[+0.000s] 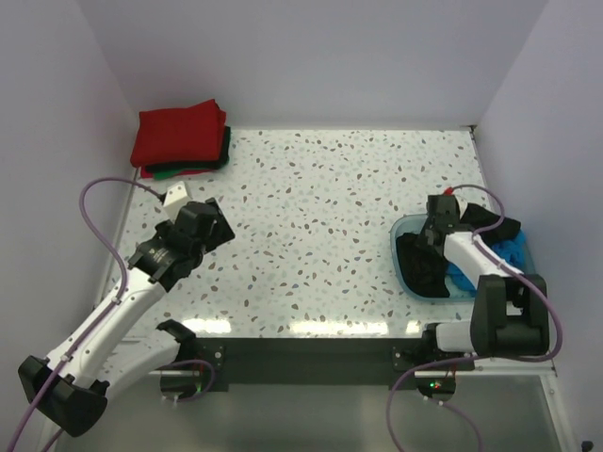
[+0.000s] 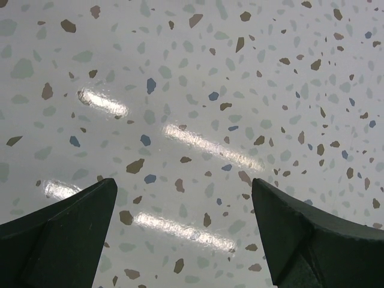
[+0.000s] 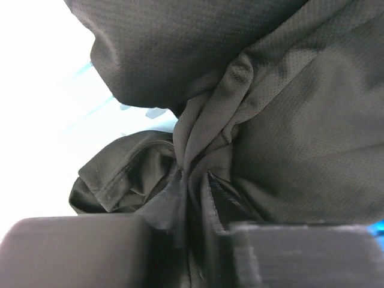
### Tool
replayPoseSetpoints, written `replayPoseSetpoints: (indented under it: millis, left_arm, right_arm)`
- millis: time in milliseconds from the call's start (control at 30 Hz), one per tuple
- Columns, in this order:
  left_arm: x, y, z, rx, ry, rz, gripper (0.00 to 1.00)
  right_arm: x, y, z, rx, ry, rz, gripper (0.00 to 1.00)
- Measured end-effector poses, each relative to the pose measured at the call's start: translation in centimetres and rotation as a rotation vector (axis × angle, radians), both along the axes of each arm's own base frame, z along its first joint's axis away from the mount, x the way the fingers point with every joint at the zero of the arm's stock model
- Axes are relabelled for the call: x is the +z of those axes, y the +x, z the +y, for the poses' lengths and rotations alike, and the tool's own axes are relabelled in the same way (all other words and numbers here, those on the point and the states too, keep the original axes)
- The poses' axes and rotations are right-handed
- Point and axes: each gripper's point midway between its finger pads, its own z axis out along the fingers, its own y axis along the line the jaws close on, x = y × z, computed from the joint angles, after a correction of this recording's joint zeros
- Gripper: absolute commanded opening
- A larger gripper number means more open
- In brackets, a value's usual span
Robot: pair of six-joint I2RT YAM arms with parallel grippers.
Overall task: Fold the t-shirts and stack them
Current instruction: Grab the tshirt from the pile, then move the tshirt to the center of the board
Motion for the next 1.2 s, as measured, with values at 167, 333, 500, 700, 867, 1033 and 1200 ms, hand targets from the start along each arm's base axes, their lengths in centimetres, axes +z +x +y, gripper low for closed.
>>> replayPoseSetpoints:
  millis: [167, 333, 500, 700, 867, 1033, 1200]
  left_arm:
    - [0.3, 0.0, 0.2, 0.007, 0.002, -0.011, 1.0]
    - [0.9, -0.1, 0.3, 0.011, -0.007, -0.035, 1.0]
    - [1.4, -0.1, 0.4, 0.009, -0.014, -0.051, 1.0]
    - [1.4, 0.0, 0.3, 0.008, -0.014, -0.05, 1.0]
    - [1.7, 0.8, -0.1, 0.012, -0.021, -0.068, 1.0]
    - [1.5, 2.2, 0.9, 0.075, -0.017, -0.051, 1.0]
    - [-0.5, 3.3, 5.2, 0.227, -0.051, 0.027, 1.0]
  right_arm:
    - [2.4, -0.1, -0.2, -0.009, -0.008, -0.066, 0.0]
    - [9.1, -1.1, -1.0, -0.03, -0.046, -0.215, 0.0]
    - [21.8, -0.9, -1.6, -0.036, -0.085, -0.463, 0.0]
    - [39.3, -0.5, 0.1, 0.083, -0.067, -0.779, 0.0]
    - [48.0, 1.8, 6.0, 0.35, 0.046, -0.933, 0.0]
    - [49.3, 4.6, 19.0, 0.757, 0.187, -0.9, 0.0]
    - [42.8, 7.6, 29.7, 1.047, 0.274, -0.706, 0.02]
